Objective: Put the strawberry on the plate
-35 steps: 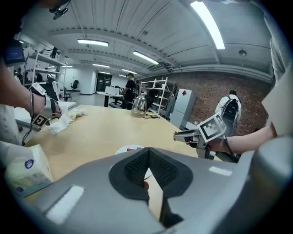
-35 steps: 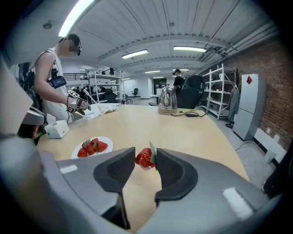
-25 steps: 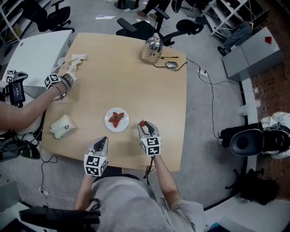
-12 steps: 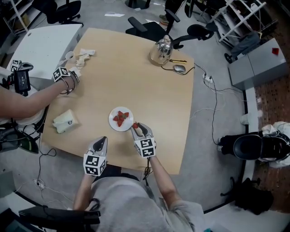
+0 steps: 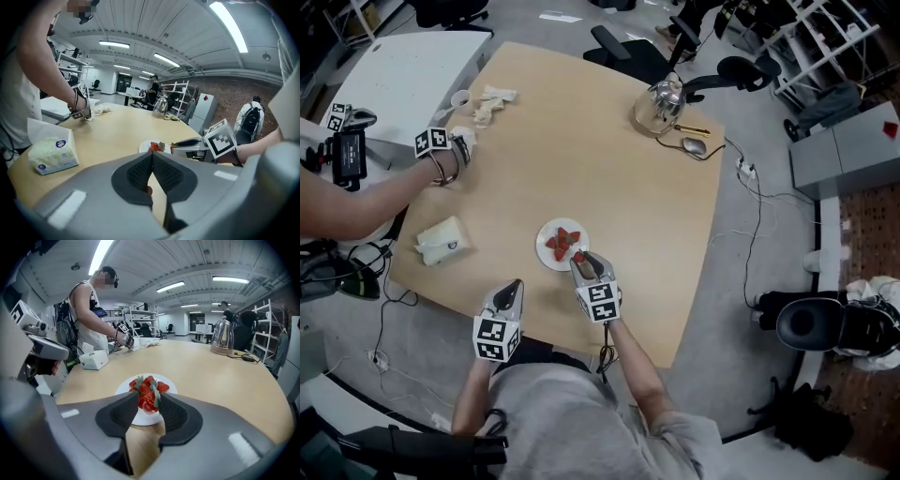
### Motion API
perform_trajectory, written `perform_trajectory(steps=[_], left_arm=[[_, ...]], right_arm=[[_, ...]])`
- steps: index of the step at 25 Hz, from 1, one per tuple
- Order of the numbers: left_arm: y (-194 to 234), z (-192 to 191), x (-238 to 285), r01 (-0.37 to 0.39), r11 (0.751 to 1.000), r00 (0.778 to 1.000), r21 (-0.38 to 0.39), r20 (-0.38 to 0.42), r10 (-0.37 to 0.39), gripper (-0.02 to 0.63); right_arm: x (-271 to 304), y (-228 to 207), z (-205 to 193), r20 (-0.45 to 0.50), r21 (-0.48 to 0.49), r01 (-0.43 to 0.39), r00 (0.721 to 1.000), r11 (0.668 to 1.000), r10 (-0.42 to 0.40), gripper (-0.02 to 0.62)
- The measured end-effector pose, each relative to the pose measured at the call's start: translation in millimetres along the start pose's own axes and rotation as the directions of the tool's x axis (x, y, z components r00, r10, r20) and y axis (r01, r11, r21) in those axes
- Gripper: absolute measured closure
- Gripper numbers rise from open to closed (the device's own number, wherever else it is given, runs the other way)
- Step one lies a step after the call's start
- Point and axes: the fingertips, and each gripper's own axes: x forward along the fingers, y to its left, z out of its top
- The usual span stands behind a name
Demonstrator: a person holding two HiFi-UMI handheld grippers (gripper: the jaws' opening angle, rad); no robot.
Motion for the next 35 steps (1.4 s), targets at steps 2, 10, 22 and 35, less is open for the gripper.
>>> perform_trajectory(steps=[2, 10, 22, 35], left_arm=[[3.0, -1.4, 0.7, -0.007, 1.0, 1.0, -0.006, -0.005, 0.007, 0.586], [17.4, -3.1, 0.5, -0.033, 0.999, 0.999, -0.023, -0.021, 0.032, 0.586], [26.9, -14.4, -4.0, -0.055, 0.997, 0.998, -0.049, -0.037, 0.053, 0.586], [20.2, -9.9, -4.4, -0.038, 0.999, 0.999, -0.037, -0.022, 0.037, 0.586]], right_arm=[[6.5, 1.9, -5.5, -0.019, -0.005, -0.01, 1.0, 1.0, 0.01, 0.443], [25.3, 5.2, -13.0, -0.058, -0.024, -0.03, 0.998, 0.999, 0.029, 0.443], [33.0, 7.1, -18.9, -0.075, -0.03, -0.037, 0.997, 0.999, 0.034, 0.443], [27.9, 10.2, -15.5, -0.052, -0.018, -0.06, 0.997, 0.998, 0.059, 0.383]])
